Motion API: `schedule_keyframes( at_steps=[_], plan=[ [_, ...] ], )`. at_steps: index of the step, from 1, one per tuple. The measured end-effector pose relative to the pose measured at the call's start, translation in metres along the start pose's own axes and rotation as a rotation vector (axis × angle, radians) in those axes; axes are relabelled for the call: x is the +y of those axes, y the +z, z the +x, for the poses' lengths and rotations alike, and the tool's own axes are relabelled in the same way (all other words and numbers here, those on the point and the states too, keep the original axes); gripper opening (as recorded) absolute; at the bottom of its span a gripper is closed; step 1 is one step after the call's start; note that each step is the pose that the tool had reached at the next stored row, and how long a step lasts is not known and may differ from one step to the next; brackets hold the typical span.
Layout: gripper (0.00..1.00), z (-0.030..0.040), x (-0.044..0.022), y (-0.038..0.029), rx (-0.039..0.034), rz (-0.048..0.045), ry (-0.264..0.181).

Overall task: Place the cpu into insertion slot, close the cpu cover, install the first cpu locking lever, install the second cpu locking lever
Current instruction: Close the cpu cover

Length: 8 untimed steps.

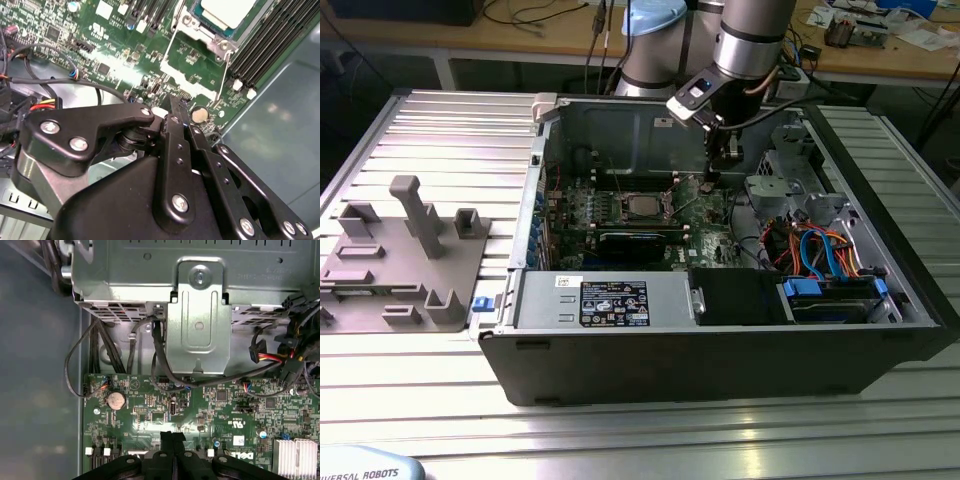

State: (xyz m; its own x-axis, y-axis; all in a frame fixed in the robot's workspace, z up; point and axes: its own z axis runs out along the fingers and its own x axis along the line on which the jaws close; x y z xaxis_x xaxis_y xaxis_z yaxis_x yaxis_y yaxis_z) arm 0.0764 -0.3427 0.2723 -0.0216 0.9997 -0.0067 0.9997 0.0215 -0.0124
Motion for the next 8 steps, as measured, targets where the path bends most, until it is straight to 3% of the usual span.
schedule_keyframes(
  at_steps=[8],
  plan=[
    [0.11,-0.0001,0.0080,0.0051,0.0005,0.0035,0.000]
  ],
)
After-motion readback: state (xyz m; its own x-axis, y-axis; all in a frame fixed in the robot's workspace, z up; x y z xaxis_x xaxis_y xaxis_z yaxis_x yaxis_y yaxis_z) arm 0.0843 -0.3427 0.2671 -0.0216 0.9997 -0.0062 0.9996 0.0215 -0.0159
